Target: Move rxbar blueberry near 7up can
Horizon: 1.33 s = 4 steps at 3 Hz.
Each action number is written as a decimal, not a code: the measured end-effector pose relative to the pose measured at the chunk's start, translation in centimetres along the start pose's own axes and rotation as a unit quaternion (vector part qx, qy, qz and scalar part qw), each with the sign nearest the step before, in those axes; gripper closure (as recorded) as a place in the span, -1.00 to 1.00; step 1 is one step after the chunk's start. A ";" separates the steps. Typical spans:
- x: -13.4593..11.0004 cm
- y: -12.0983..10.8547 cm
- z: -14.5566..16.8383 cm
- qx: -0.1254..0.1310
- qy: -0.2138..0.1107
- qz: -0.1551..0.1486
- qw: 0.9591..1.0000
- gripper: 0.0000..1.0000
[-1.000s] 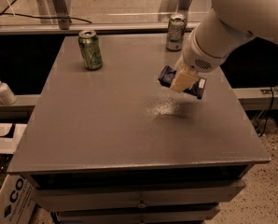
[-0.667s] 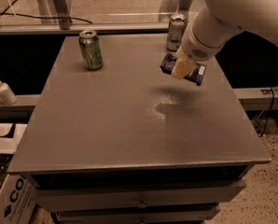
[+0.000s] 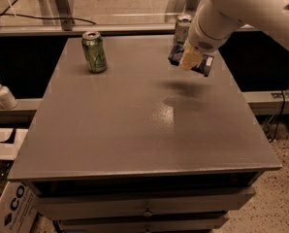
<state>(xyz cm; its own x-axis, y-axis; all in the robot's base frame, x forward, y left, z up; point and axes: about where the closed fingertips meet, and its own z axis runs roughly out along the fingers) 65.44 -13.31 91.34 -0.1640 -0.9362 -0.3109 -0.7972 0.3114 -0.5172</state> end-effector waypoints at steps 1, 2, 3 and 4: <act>0.8 -0.4 0.6 0.006 -0.002 0.003 1.000 1.00; 2.6 -2.8 1.9 0.031 -0.001 -0.006 0.999 1.00; 4.0 -5.3 3.5 0.040 -0.005 -0.016 0.999 1.00; 4.4 -7.1 5.2 0.029 -0.013 -0.030 0.999 1.00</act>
Offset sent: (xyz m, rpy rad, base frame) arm 0.0628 -0.0616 -0.0095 -0.0466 -0.1303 -0.0084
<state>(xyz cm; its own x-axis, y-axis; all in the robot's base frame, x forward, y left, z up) 73.38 -18.76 89.49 -0.1013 -0.9488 -0.2993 -0.7695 0.2654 -0.5809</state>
